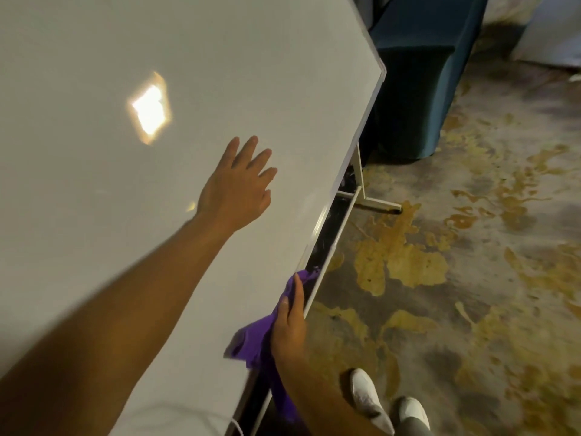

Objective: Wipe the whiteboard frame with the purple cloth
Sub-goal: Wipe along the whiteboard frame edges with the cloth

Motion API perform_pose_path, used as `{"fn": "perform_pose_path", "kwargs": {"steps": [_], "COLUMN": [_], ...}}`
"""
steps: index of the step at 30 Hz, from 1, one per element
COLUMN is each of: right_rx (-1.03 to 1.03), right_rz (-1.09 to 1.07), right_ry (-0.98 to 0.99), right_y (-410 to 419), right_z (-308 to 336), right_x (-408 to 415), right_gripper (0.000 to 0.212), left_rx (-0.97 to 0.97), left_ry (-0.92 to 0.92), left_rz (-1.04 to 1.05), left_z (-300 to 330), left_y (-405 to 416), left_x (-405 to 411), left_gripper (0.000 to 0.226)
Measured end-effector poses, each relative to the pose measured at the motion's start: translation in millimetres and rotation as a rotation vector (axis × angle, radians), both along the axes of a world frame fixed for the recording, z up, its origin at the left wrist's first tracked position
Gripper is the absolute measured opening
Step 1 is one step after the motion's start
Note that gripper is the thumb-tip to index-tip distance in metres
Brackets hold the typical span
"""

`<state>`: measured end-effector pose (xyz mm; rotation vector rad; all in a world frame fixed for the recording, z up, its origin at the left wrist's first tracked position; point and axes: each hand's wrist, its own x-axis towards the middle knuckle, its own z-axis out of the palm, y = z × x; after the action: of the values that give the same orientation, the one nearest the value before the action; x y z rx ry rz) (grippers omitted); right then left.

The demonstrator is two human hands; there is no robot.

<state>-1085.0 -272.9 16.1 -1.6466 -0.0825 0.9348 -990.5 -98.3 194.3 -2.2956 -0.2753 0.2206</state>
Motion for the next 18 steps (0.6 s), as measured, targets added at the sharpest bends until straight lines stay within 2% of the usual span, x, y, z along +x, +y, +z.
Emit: {"fn": "perform_pose_path", "kwargs": {"steps": [3,6,9,15,18], "right_rx": [0.059,0.106,0.125,0.000,-0.029], "right_rz": [0.012,0.002,0.019,-0.003,-0.016], "right_ry": [0.090,0.149,0.105,-0.033,0.009], "right_y": [-8,-9,-6,22,24], "right_z": [0,-4,-4,9,9], "right_x": [1,7,20,79,88], "right_gripper": [0.048,0.050,0.053,0.055,0.057], "left_rx": [-0.117,-0.071,-0.053,-0.049,-0.067], "left_ry": [-0.176,-0.108,-0.096,-0.171,-0.158], "left_rz": [0.035,0.030,0.048,0.221,0.285], "left_z": [-3,-23,-36,-22,-18], "left_y": [-15,-37,-55,-108,-130], "left_x": [-22,-74,-154,-325,-370], "left_gripper": [0.068,0.072,0.072,0.078,0.077]}}
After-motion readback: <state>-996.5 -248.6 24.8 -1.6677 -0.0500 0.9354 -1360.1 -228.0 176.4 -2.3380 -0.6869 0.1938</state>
